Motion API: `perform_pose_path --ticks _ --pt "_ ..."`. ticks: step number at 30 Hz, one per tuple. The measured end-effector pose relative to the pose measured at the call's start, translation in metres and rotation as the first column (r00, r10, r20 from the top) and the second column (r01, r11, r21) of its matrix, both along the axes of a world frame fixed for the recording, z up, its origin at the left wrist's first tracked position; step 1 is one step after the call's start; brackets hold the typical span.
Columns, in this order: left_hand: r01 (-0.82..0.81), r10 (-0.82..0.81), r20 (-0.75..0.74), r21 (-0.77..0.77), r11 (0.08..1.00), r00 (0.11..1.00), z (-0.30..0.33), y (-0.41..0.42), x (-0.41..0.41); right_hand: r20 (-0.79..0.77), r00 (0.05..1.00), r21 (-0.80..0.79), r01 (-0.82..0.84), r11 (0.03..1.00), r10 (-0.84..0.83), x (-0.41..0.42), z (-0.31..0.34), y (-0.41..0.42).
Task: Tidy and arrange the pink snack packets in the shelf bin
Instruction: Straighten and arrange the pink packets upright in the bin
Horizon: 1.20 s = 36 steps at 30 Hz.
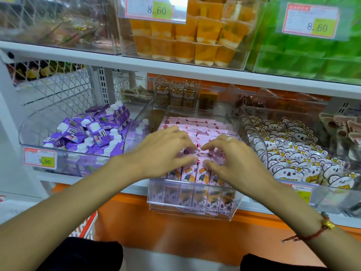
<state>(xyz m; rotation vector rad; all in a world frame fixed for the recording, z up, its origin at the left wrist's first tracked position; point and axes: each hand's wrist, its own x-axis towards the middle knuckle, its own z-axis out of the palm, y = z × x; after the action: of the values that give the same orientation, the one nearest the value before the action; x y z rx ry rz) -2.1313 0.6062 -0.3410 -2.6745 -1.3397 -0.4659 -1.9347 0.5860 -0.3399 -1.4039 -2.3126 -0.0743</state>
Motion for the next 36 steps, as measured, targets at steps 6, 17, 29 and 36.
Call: perform_pose_path --ticks 6,17,29,36 --pt "0.035 -0.035 -0.083 0.006 0.999 0.996 -0.008 -0.007 -0.006 0.162 0.986 -0.084 -0.024 0.996 0.038 -0.001 -0.004 -0.004" --pt "0.125 0.056 0.601 -0.256 0.959 0.797 0.002 -0.026 -0.007 0.176 0.984 -0.047 -0.015 0.999 0.023 0.001 -0.004 -0.002" --pt "0.152 0.087 0.926 -0.152 0.977 0.369 0.016 -0.033 0.012 -0.613 0.789 -0.245 -0.233 0.941 0.036 -0.018 0.011 -0.012" --pt "0.14 0.141 0.906 -0.212 0.967 0.399 0.003 -0.027 0.014 -0.86 0.425 -0.46 -0.403 0.791 -0.283 -0.021 0.011 -0.01"
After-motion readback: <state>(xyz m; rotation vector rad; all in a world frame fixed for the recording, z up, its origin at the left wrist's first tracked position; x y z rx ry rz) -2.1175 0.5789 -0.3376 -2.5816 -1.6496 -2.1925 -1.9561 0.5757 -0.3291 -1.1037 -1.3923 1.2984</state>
